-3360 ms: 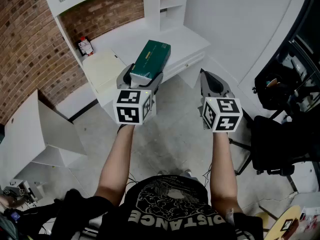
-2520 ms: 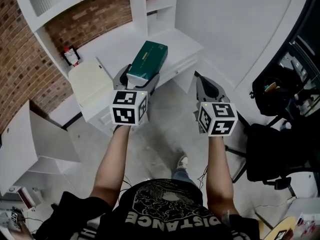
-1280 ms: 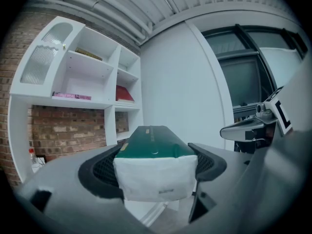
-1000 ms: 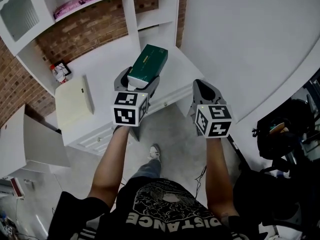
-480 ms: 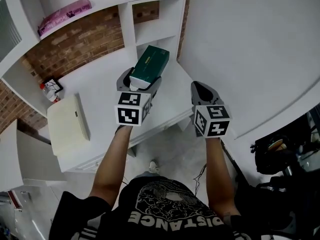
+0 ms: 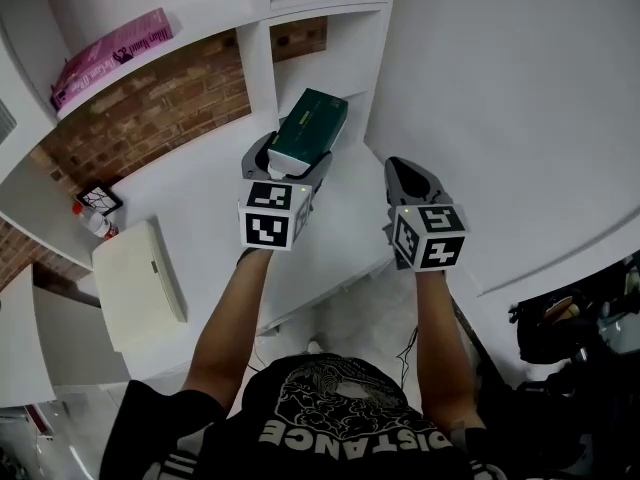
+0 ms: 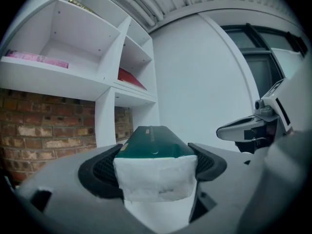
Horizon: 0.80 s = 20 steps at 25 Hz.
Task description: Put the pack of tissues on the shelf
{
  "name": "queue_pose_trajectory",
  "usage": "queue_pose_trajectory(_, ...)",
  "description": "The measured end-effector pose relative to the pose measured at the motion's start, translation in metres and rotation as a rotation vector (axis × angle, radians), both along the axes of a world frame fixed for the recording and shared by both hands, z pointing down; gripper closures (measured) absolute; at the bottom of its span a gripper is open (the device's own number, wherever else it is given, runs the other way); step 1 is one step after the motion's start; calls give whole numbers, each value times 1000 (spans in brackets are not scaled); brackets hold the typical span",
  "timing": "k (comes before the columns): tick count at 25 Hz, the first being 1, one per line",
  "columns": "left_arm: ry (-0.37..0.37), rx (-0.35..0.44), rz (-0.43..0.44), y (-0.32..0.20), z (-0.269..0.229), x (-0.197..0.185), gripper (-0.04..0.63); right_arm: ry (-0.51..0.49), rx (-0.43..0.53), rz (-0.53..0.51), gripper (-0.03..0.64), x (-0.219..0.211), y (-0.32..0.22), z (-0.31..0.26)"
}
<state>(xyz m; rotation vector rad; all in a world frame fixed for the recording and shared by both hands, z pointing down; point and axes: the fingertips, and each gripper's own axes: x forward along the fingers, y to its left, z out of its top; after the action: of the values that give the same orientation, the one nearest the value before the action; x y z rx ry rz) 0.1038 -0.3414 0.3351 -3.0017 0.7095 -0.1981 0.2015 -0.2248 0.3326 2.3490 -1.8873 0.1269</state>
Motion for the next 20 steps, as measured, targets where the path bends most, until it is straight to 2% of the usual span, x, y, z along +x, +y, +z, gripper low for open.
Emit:
queue_pose_trajectory(13,3,1,0,-45,0,29,178,-2,7,-33,613,24,-59,3)
queue_pose_trajectory(20,-7,15,-63,-58,3,50,176,-4,21,-107,613,49,-79,7)
